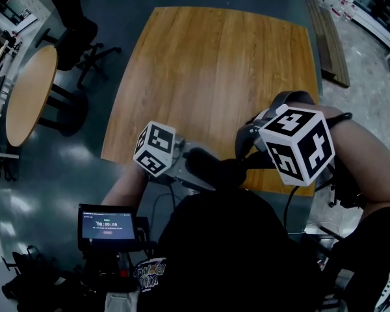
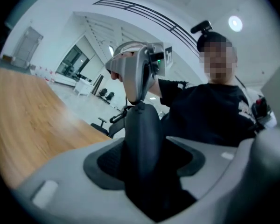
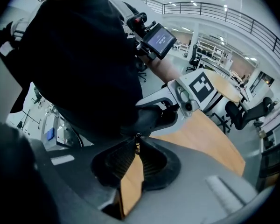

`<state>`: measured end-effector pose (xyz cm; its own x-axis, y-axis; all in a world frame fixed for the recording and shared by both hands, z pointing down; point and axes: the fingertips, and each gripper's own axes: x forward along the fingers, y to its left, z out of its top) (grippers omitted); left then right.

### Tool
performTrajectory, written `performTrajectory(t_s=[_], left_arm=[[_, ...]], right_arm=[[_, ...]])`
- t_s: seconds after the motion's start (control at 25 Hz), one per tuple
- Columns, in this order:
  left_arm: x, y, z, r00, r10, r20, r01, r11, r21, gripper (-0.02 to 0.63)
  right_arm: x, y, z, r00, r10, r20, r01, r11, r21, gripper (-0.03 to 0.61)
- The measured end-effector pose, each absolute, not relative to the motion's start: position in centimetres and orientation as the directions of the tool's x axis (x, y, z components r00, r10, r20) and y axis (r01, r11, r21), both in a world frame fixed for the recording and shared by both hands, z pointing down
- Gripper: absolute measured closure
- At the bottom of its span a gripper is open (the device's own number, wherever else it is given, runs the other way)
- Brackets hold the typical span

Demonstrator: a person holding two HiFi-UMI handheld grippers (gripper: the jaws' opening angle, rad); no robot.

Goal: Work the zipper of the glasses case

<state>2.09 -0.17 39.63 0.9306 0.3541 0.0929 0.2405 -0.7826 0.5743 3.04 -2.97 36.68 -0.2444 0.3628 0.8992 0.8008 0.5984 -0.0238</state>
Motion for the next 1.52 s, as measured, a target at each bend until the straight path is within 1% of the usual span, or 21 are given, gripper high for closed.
performTrajectory(t_s=[0.12, 0.2, 0.4, 0.44, 0.48, 0.56, 0.72, 0.92, 1.16, 1.2, 1.32, 1.52], left_arm=[[2.2, -0.1, 39.2, 0.929, 0.365, 0.061, 0.262, -0.765, 0.589, 0.345], [2.0, -0.3, 38.5, 0.937, 0.35, 0.008, 0.274, -0.746, 0.607, 0.347], [1.6, 0.3, 35.7, 0.926, 0.321, -0.2, 0.372, -0.677, 0.636, 0.347], [1.5, 0.3, 35.1, 0.918, 0.309, -0.249, 0.396, -0.66, 0.639, 0.347], [1.3, 0.2, 34.6, 0.908, 0.295, -0.297, 0.418, -0.645, 0.64, 0.346], [1.1, 0.2, 33.8, 0.893, 0.279, -0.353, 0.447, -0.633, 0.632, 0.345], [0.9, 0.4, 33.7, 0.893, 0.29, -0.345, 0.449, -0.637, 0.626, 0.346], [1.0, -0.9, 32.7, 0.891, 0.248, -0.381, 0.445, -0.646, 0.62, 0.342], [2.7, -1.4, 31.4, 0.888, 0.293, -0.355, 0.454, -0.686, 0.569, 0.31], [2.8, -1.8, 31.1, 0.89, 0.293, -0.349, 0.449, -0.692, 0.565, 0.305], [2.8, -2.9, 31.3, 0.911, 0.273, -0.309, 0.407, -0.718, 0.565, 0.322], [2.6, -3.4, 32.5, 0.935, 0.233, -0.268, 0.349, -0.746, 0.567, 0.336]], right_arm=[[2.9, -3.1, 36.3, -0.255, 0.37, 0.894, 0.788, 0.615, -0.03, 0.546], [2.4, -3.5, 35.7, -0.307, 0.364, 0.88, 0.768, 0.64, 0.003, 0.548], [1.3, -3.6, 33.0, -0.528, 0.408, 0.745, 0.667, 0.742, 0.067, 0.551], [1.0, -3.8, 32.4, -0.578, 0.394, 0.714, 0.642, 0.76, 0.1, 0.552], [0.7, -4.1, 32.0, -0.629, 0.366, 0.686, 0.613, 0.776, 0.149, 0.575], [0.1, -4.3, 31.4, -0.705, 0.299, 0.643, 0.565, 0.785, 0.254, 0.572], [-0.4, -4.3, 31.3, -0.755, 0.243, 0.61, 0.525, 0.781, 0.338, 0.572], [-0.7, -6.1, 30.3, -0.821, 0.149, 0.551, 0.428, 0.8, 0.42, 0.574], [-1.1, -7.1, 30.8, -0.843, 0.07, 0.533, 0.37, 0.794, 0.482, 0.574], [-1.3, -7.4, 30.8, -0.844, 0.052, 0.535, 0.365, 0.786, 0.499, 0.574], [-2.3, -8.0, 31.1, -0.836, -0.009, 0.549, 0.366, 0.736, 0.569, 0.574], [-2.2, -7.9, 32.0, -0.807, -0.089, 0.584, 0.423, 0.602, 0.677, 0.575]])
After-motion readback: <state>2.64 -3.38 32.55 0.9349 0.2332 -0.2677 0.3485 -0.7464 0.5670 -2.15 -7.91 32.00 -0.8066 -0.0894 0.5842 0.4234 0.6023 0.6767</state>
